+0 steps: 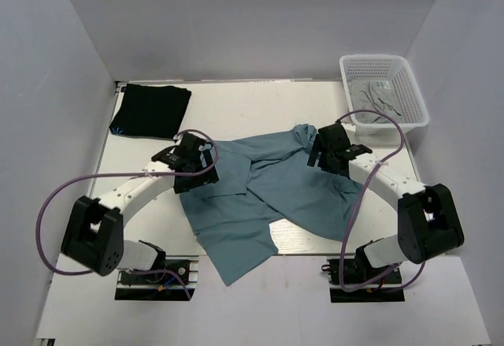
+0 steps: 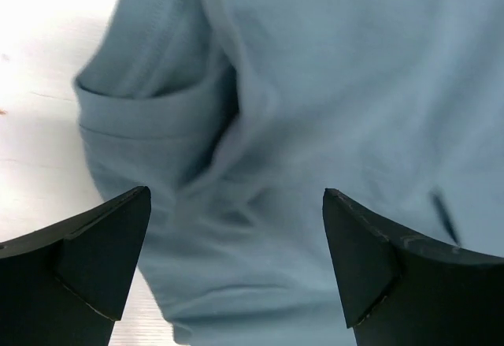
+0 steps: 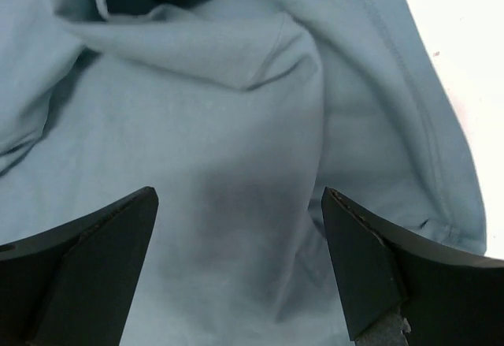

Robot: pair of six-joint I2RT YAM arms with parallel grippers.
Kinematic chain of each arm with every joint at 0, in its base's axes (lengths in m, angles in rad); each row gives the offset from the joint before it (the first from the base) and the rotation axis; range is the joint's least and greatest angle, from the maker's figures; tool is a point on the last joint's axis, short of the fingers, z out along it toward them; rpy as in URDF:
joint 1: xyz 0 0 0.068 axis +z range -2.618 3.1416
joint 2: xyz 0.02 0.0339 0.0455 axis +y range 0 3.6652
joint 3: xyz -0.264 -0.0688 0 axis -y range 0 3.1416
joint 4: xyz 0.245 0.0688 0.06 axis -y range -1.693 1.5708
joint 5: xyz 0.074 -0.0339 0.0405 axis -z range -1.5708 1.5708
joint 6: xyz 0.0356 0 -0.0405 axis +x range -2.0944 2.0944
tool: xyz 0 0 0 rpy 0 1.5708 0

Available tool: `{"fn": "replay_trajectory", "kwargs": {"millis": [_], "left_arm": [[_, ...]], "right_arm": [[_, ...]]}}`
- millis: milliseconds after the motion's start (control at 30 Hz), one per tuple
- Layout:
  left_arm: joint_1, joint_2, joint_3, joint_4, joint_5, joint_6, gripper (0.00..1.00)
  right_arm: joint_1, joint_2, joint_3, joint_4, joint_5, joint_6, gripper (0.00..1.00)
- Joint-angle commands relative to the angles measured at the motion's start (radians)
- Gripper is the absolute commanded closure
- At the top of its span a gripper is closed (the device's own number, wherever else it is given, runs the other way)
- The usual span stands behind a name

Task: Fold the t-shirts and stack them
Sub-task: Flatten out the tshirt

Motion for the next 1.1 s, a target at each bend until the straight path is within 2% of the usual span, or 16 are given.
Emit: {"fn": "replay_trajectory", "kwargs": {"millis": [0,133,267,367,500,600,667,767,800,900,967,1067], "left_arm": [[-0.014,-0.130,-0.022,-0.005,0.066,-0.017,0.00],[-0.043,-0.256,-0.145,0.018,0.156,-0.067,0.00],[-0.083,-0.279,-0.191,0.027,0.280,-0.078,0.00],[-0.113,-0.288,-0.230,0.016,0.318,-0.078,0.00],[-0.156,-0.297,-0.297,0.016,0.309,-0.087,0.00],[-0.169,-0.268,-0.337,0.082,0.300,-0.097,0.00],[-0.181,-0.222,-0.337,0.093,0.279,-0.097,0.00],[-0.181,-0.161,-0.317,0.107,0.165,-0.124,0.00],[-0.181,-0.140,-0.317,0.095,0.089,-0.139,0.00],[-0.172,-0.058,-0.283,0.065,-0.003,-0.162,0.00],[-0.159,-0.020,-0.283,0.096,-0.018,-0.163,0.00],[-0.150,0.100,-0.198,0.060,-0.116,-0.172,0.00]], "right_arm": [[-0.002,-0.069,-0.038,0.011,-0.035,0.052,0.10],[-0.002,-0.161,-0.104,-0.087,-0.052,0.122,0.10],[0.002,-0.250,-0.202,-0.211,-0.079,0.188,0.10],[0.002,-0.408,-0.283,-0.303,-0.119,0.205,0.10],[0.002,-0.572,-0.408,-0.254,-0.178,0.187,0.10],[0.001,-0.589,-0.435,-0.199,-0.165,0.155,0.10],[-0.001,-0.571,-0.429,-0.148,-0.156,0.132,0.10],[-0.002,-0.523,-0.419,-0.090,-0.156,0.103,0.10],[0.002,-0.505,-0.414,-0.067,-0.156,0.093,0.10],[-0.002,-0.467,-0.405,-0.024,-0.156,0.076,0.10],[-0.001,-0.448,-0.402,-0.003,-0.145,0.063,0.10],[-0.001,-0.436,-0.373,-0.016,-0.122,0.063,0.10]]}}
